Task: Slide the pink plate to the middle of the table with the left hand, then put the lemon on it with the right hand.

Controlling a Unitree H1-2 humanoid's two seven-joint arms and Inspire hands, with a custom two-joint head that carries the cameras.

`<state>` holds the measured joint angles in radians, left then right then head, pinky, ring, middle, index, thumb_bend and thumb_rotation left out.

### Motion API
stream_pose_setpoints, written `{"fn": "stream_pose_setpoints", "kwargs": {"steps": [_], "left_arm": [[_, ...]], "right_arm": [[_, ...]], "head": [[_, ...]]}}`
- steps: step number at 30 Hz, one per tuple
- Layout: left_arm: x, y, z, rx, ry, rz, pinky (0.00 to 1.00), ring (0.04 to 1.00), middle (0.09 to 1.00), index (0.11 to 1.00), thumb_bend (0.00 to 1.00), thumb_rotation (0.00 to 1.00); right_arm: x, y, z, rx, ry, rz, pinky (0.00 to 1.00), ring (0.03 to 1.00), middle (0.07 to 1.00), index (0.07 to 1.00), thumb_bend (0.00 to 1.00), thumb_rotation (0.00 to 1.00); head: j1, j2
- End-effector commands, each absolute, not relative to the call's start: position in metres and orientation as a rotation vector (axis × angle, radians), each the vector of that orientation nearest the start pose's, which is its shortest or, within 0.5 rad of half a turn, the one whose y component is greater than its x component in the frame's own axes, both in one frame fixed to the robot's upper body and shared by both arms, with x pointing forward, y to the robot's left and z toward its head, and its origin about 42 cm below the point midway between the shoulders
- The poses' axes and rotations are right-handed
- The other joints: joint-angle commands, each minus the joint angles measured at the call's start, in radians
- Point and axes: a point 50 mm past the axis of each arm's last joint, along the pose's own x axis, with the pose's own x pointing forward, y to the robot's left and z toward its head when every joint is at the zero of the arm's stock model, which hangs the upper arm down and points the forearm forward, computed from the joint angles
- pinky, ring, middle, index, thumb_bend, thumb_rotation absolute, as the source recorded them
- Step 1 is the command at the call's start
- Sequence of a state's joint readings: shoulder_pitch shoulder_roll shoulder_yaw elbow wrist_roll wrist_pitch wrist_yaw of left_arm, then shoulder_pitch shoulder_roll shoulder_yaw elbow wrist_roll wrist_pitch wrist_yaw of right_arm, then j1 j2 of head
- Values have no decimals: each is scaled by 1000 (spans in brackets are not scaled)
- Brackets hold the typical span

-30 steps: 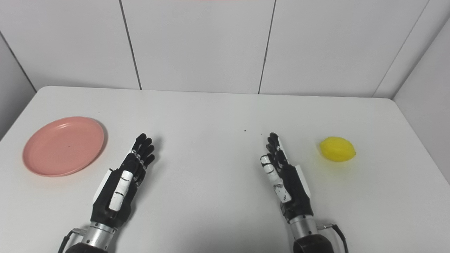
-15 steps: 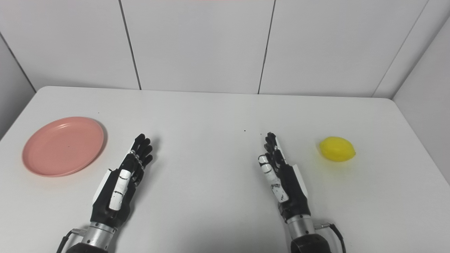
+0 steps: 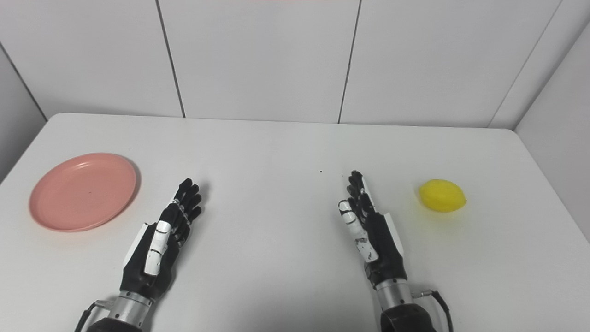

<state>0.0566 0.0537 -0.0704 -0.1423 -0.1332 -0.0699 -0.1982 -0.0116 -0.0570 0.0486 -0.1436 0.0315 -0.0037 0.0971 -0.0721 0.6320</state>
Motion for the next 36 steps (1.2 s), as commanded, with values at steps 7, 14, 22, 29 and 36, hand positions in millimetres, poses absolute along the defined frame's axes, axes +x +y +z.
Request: {"fn": "stream_pose_setpoints", "kwargs": {"steps": [7, 14, 22, 29, 36], "left_arm": [[265, 209, 129, -64, -166, -251, 1000, 1000, 1000, 1000, 679, 1000], [269, 211, 131, -66, -162, -229, 1000, 1000, 1000, 1000, 666, 989], [278, 213, 135, -55, -175, -209, 1000, 1000, 1000, 1000, 664, 989], [283, 217, 137, -33, -198, -201, 1000, 1000, 1000, 1000, 647, 1000], [283, 220, 135, -31, -194, -191, 1000, 1000, 1000, 1000, 653, 1000]], "right_arm": [[291, -202, 150, -15, -212, 145, 1000, 1000, 1000, 1000, 595, 828], [287, -199, 148, -24, -214, 142, 1000, 1000, 1000, 1000, 579, 870], [276, -194, 145, -59, -217, 131, 990, 994, 1000, 1000, 579, 932], [277, -195, 148, -55, -205, 101, 999, 999, 1000, 1000, 574, 914], [279, -197, 149, -56, -211, 109, 988, 983, 997, 1000, 554, 905]], "head": [[-6, -1], [3, 3], [21, 12], [26, 9], [22, -6]]}}
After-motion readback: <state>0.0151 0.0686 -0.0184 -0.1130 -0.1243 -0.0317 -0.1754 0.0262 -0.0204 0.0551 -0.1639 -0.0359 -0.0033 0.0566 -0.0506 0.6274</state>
